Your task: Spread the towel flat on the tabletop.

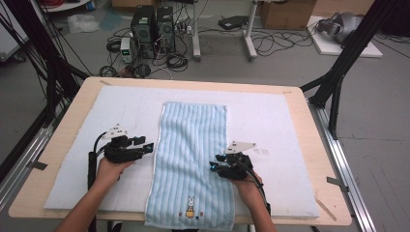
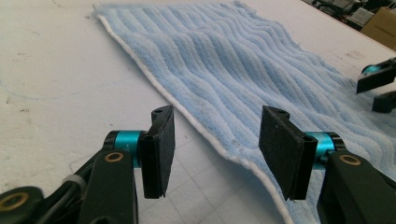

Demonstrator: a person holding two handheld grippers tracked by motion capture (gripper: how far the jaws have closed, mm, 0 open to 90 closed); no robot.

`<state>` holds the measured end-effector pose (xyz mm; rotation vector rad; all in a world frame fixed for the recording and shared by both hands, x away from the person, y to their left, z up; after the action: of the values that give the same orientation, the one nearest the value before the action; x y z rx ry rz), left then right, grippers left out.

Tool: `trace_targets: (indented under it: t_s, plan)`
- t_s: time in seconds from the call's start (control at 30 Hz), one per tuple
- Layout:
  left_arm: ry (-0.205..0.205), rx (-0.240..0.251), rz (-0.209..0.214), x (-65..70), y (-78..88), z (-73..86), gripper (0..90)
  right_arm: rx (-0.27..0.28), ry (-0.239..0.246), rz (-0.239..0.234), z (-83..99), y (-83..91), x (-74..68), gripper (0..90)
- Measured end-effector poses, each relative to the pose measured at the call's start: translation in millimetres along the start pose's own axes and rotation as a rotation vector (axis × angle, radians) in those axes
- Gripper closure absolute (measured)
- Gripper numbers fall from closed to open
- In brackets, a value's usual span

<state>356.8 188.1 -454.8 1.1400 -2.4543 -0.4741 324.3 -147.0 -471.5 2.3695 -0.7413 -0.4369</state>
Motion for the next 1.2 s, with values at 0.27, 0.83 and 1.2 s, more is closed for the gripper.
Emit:
trace_targets:
  t_s: [0.27,0.83,1.2]
  plan:
    - [0.006,0.017,-0.003,-0.3,-0.4,-0.1,46.0,-0.062,0.081,-0.017,2.2,4.1,-5.9,73.5]
    - [0.027,-0.035,-0.059,-6.1,-50.0,-26.4,47.2,0.043,-0.202,0.277,-35.1,-26.6,112.1,78.6]
    - [0.055,-0.070,-0.074,-13.2,-66.7,-19.6,51.3,0.052,-0.214,0.374,-36.8,-16.5,125.9,65.5]
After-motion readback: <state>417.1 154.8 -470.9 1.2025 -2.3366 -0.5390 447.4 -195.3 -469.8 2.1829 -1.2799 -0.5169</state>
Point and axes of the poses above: each handheld gripper's, and its own axes: y roughly backward along the jaws, z roughly out of its underside, x roughly to its right, the point moved 4 cm from there along -y, roughly forward along the jaws, and after that the axes turned 4 degrees about -z, right-handed, at the moved point
